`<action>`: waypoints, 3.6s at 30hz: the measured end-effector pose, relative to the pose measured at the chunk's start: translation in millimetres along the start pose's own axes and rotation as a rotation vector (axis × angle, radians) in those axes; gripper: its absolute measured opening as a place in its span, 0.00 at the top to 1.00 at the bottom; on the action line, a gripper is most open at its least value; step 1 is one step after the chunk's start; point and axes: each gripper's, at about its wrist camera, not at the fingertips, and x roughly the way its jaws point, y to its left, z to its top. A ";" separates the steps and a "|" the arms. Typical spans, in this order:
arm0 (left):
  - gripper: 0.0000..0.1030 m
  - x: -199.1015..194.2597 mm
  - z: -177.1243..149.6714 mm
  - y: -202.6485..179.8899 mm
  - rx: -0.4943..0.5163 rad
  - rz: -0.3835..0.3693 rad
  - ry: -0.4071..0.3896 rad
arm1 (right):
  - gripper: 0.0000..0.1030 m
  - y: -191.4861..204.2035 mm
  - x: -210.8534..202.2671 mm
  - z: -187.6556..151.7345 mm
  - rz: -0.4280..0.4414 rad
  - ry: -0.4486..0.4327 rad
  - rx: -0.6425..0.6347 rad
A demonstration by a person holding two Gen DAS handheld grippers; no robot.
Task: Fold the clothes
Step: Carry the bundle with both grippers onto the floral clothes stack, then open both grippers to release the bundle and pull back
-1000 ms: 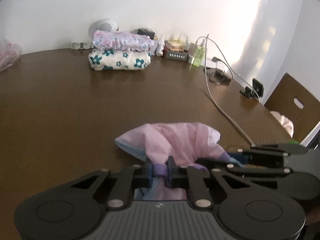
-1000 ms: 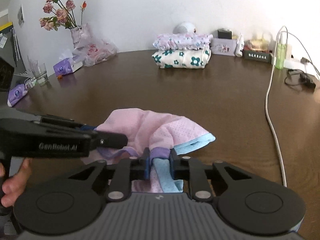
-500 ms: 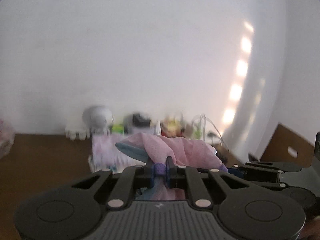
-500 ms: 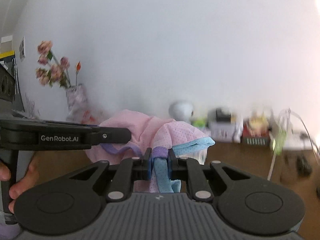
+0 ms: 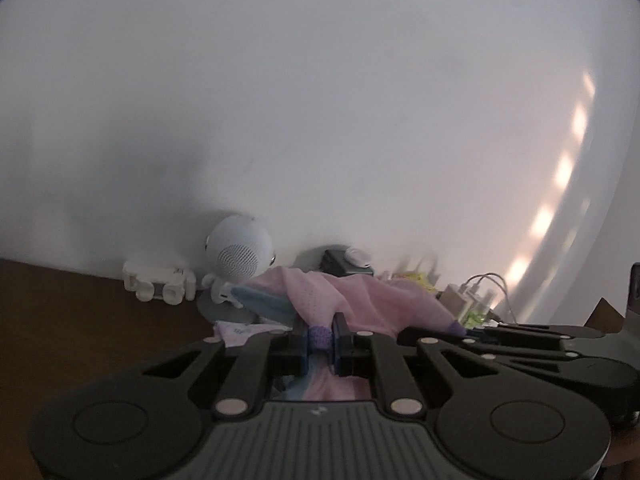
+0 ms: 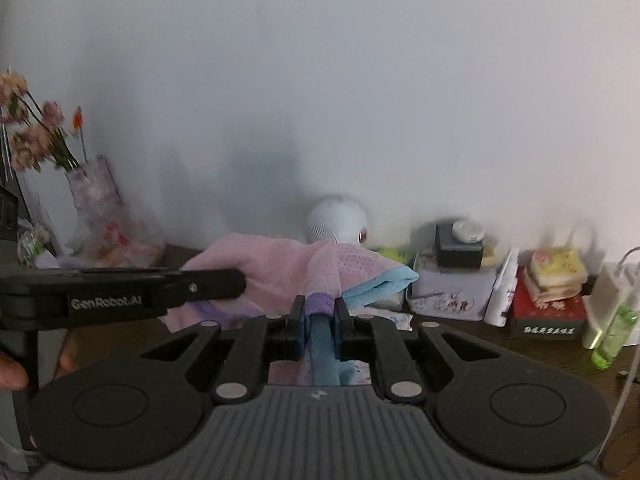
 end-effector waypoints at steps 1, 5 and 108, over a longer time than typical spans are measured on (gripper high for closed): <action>0.90 6.1 -4.9 5.0 0.004 -0.001 0.006 | 0.89 -2.2 8.6 -3.8 -0.001 0.011 0.002; 0.83 28.7 -17.0 19.7 0.014 0.003 0.079 | 0.87 -12.8 28.8 -13.1 -0.001 0.050 0.005; 0.23 -157.2 -229.7 -135.4 0.103 0.399 0.186 | 0.18 33.3 -193.5 -216.1 -0.254 0.107 0.122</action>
